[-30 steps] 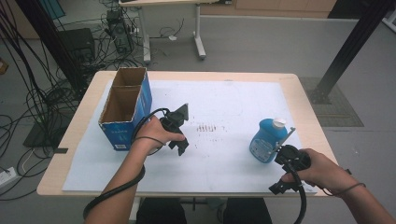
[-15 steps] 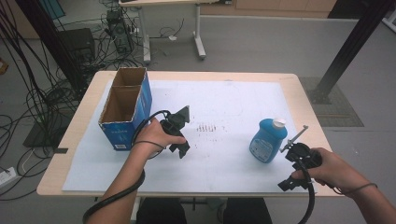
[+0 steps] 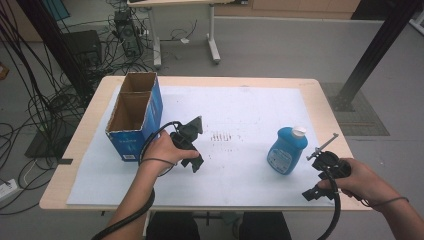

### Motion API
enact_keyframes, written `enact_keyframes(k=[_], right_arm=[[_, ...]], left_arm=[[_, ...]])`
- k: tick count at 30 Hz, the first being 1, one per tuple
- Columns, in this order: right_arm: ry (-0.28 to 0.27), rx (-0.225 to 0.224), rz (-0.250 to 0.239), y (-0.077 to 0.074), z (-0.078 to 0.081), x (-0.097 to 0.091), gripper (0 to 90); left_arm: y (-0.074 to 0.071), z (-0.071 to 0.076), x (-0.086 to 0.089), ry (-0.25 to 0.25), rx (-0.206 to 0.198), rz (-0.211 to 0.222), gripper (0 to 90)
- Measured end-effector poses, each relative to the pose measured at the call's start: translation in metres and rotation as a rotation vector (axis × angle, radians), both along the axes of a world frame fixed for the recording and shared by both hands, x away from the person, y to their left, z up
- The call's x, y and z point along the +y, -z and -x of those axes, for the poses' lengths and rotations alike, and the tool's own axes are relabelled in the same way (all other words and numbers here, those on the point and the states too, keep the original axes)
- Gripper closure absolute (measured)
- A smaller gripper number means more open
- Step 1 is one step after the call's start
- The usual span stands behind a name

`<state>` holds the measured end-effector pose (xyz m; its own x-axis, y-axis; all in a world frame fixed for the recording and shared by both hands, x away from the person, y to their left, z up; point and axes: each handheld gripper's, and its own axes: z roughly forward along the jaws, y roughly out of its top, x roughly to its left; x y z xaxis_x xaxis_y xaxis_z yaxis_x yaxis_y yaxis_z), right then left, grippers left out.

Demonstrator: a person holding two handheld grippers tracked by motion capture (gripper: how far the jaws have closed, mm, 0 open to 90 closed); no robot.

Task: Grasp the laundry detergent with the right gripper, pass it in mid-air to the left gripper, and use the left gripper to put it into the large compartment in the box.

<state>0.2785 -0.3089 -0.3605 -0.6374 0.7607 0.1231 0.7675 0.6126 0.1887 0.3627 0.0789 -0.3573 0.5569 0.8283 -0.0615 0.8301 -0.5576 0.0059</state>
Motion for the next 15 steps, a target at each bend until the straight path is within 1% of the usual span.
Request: enact_keyframes(k=[6, 9, 11, 12, 15], right_arm=[[0.024, -0.023, -0.023, 0.006, -0.004, -0.006, 6.5], [0.022, -0.032, -0.028, 0.008, -0.005, -0.008, 6.0], [0.018, -0.037, -0.035, 0.009, -0.006, -0.009, 5.8], [0.021, -0.040, -0.041, 0.010, -0.006, -0.010, 5.7], [0.030, -0.057, -0.061, 0.012, -0.006, -0.012, 5.4]], left_arm=[[0.002, 0.007, -0.001, 0.001, 0.007, 0.001, 12.1], [0.003, 0.009, -0.001, 0.000, 0.009, 0.001, 12.0], [0.004, 0.010, -0.001, -0.002, 0.009, -0.017, 11.9], [0.006, 0.010, -0.001, -0.005, 0.009, -0.018, 11.9], [0.007, 0.012, 0.000, -0.001, 0.017, -0.009, 11.9]])
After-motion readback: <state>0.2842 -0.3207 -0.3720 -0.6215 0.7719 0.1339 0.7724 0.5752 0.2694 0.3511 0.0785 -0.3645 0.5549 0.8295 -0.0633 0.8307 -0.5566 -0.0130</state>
